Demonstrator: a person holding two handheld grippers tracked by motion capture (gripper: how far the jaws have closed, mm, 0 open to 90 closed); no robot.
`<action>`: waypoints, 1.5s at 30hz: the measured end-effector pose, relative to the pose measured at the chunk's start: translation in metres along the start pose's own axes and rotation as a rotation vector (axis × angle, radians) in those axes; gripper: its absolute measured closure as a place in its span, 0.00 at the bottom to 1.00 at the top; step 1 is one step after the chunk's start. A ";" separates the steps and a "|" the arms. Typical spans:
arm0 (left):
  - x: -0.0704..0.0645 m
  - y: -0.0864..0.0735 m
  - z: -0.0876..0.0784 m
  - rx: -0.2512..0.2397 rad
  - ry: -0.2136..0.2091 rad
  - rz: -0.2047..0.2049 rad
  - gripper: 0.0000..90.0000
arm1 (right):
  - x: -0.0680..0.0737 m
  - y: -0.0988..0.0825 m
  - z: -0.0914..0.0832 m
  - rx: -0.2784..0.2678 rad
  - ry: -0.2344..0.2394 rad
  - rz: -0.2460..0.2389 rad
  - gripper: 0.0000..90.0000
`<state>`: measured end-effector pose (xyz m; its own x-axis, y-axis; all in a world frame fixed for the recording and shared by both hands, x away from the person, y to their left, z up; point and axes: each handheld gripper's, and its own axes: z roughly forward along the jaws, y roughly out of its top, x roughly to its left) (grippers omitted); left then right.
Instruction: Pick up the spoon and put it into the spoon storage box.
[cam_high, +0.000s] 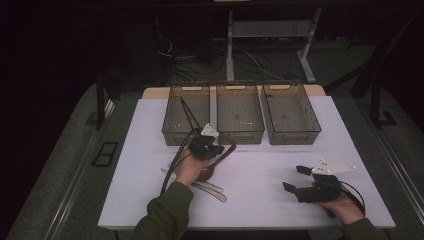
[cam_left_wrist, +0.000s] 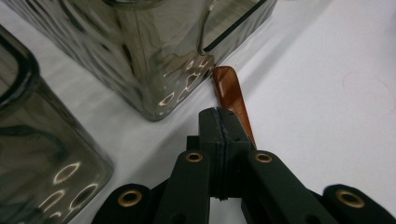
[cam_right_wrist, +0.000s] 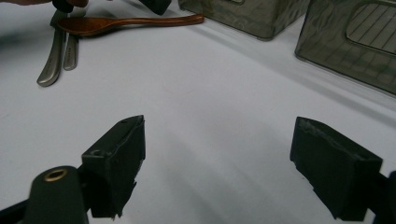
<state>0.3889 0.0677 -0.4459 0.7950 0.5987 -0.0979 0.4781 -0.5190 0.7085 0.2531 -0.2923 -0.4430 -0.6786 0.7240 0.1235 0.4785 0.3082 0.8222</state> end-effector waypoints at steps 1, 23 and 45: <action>0.001 0.000 0.001 0.004 -0.005 0.005 0.99 | 0.000 0.000 0.000 0.000 -0.001 0.002 0.20; -0.026 0.009 0.014 0.047 -0.147 0.110 0.99 | -0.001 0.001 -0.001 -0.007 -0.004 -0.007 0.20; -0.045 0.021 -0.002 -0.002 -0.226 0.155 0.94 | -0.001 0.001 -0.002 -0.008 -0.006 -0.006 0.20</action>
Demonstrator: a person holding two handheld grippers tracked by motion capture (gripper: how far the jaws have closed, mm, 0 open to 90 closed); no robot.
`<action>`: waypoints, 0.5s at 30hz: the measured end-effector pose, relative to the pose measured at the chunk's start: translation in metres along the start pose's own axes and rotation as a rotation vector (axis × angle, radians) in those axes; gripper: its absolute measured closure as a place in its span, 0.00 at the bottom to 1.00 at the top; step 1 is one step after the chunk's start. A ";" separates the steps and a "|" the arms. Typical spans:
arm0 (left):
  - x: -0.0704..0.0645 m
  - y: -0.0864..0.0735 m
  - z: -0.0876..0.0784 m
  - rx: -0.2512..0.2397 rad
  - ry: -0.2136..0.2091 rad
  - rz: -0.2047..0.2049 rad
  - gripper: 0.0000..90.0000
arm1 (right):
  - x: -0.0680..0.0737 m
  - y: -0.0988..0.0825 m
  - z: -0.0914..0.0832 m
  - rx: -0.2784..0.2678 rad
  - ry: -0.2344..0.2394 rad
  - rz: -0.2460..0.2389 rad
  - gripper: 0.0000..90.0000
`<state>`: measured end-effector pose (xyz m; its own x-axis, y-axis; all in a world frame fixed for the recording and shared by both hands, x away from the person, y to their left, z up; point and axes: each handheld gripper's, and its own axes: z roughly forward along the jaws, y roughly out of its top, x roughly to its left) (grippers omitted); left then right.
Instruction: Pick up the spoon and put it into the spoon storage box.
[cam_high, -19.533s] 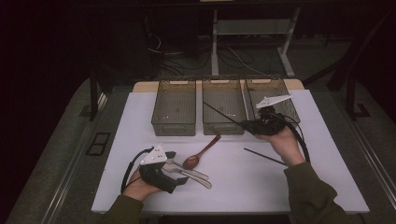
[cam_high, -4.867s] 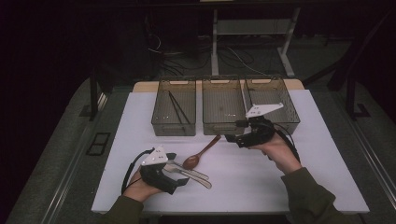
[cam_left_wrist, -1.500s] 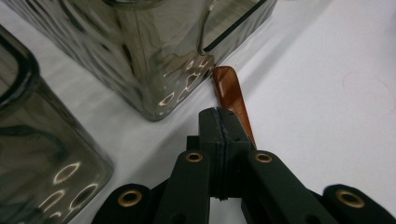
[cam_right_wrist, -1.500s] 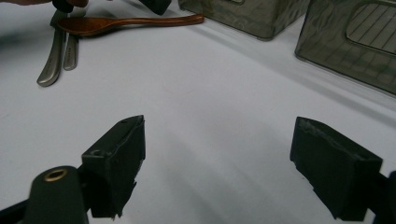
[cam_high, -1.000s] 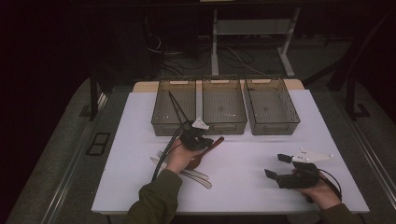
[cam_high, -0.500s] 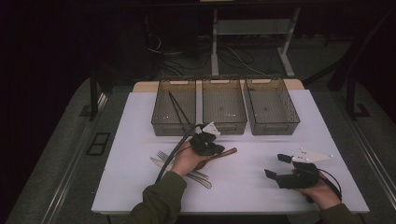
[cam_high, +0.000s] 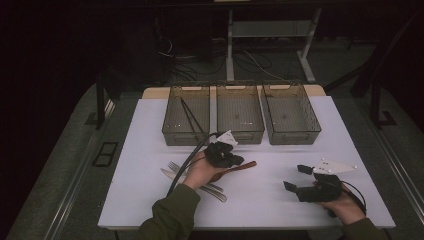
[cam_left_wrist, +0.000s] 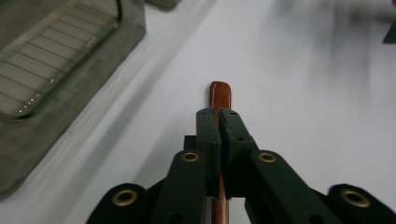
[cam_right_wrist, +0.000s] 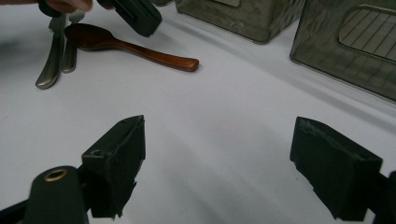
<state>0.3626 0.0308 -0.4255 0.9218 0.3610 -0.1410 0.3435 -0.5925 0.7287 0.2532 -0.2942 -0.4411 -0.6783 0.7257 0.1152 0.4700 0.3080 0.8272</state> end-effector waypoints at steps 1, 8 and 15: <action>0.000 0.000 -0.005 -0.008 0.004 -0.002 0.92 | 0.000 0.000 0.000 -0.001 0.000 -0.001 0.20; -0.002 -0.009 -0.039 -0.060 0.049 -0.029 0.75 | 0.000 0.000 0.000 -0.001 0.001 -0.002 0.20; -0.003 -0.025 -0.061 -0.089 0.083 -0.052 0.58 | 0.001 0.000 0.000 -0.001 0.000 -0.003 0.20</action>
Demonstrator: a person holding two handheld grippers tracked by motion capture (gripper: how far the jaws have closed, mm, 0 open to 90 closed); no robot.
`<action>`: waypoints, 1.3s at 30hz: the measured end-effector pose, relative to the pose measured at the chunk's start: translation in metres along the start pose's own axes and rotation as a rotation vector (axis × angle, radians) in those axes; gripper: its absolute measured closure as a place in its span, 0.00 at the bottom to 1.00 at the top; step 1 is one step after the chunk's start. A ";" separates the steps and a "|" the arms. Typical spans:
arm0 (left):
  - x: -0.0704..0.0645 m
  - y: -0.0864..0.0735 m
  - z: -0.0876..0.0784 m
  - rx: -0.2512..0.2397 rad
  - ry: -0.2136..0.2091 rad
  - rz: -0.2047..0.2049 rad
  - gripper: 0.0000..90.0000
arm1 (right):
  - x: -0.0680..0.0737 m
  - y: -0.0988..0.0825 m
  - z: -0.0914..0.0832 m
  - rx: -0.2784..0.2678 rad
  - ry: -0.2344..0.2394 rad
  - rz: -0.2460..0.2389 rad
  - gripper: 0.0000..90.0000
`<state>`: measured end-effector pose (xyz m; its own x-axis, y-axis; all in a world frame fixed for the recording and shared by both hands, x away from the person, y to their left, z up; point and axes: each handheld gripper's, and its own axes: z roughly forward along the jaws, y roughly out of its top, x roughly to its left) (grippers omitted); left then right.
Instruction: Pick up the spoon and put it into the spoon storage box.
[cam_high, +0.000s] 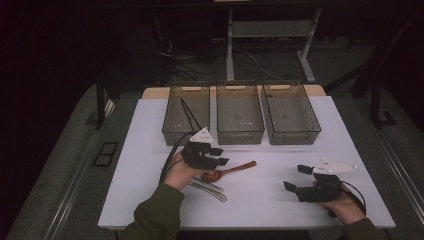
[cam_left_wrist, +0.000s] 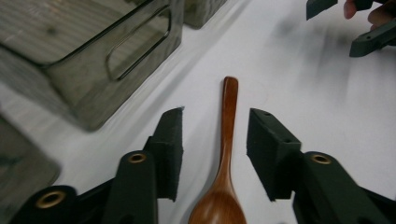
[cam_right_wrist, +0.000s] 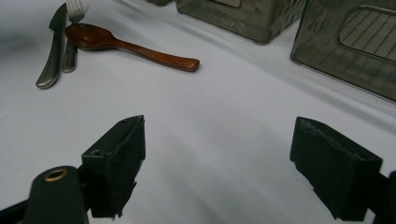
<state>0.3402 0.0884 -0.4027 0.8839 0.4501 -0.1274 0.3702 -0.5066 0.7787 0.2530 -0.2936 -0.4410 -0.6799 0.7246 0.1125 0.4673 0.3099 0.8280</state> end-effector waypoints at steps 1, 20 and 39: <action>0.000 -0.003 -0.004 -0.004 0.006 -0.006 0.55 | 0.000 0.000 0.000 0.000 0.000 0.000 0.20; 0.002 -0.043 -0.018 0.025 0.058 -0.062 0.37 | 0.001 0.000 0.000 -0.001 -0.004 -0.002 0.20; -0.005 -0.044 0.002 0.114 0.060 -0.007 0.40 | 0.002 0.001 0.001 0.002 -0.004 -0.005 0.20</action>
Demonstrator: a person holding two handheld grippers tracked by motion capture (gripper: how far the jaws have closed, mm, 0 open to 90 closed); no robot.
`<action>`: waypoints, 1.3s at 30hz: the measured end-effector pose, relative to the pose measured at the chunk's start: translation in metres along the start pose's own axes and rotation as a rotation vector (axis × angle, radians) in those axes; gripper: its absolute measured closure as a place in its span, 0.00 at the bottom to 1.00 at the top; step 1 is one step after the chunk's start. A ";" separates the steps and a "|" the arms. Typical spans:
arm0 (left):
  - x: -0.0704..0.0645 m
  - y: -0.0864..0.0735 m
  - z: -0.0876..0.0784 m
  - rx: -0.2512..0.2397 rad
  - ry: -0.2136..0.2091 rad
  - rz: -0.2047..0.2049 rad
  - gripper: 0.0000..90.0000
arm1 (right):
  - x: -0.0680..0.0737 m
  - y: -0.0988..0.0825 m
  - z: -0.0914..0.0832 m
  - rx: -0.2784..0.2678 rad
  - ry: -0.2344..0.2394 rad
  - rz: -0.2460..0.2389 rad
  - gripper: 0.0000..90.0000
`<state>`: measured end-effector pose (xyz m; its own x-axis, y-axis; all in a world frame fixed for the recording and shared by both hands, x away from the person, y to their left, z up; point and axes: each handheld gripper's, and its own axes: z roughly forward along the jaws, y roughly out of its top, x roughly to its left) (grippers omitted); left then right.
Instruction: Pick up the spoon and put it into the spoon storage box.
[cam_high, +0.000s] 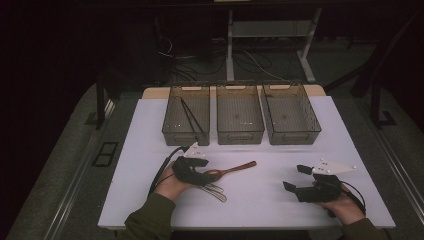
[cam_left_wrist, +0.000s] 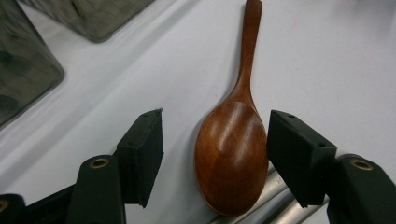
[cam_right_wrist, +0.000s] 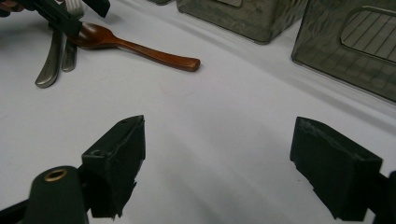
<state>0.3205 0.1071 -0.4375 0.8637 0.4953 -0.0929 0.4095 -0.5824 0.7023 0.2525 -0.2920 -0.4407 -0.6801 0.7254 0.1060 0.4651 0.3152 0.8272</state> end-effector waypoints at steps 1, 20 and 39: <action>-0.001 0.000 0.001 0.000 0.000 0.000 0.41 | 0.000 0.000 0.000 0.000 -0.001 -0.001 0.20; -0.007 0.000 0.006 0.039 -0.014 0.040 0.51 | 0.000 0.000 0.000 0.001 -0.004 -0.003 0.20; -0.013 0.002 0.006 0.047 -0.019 0.107 0.64 | 0.000 0.000 0.000 0.001 -0.005 -0.002 0.20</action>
<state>0.3114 0.0956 -0.4393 0.9083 0.4169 -0.0330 0.3278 -0.6606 0.6754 0.2527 -0.2922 -0.4406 -0.6784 0.7277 0.1012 0.4640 0.3175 0.8270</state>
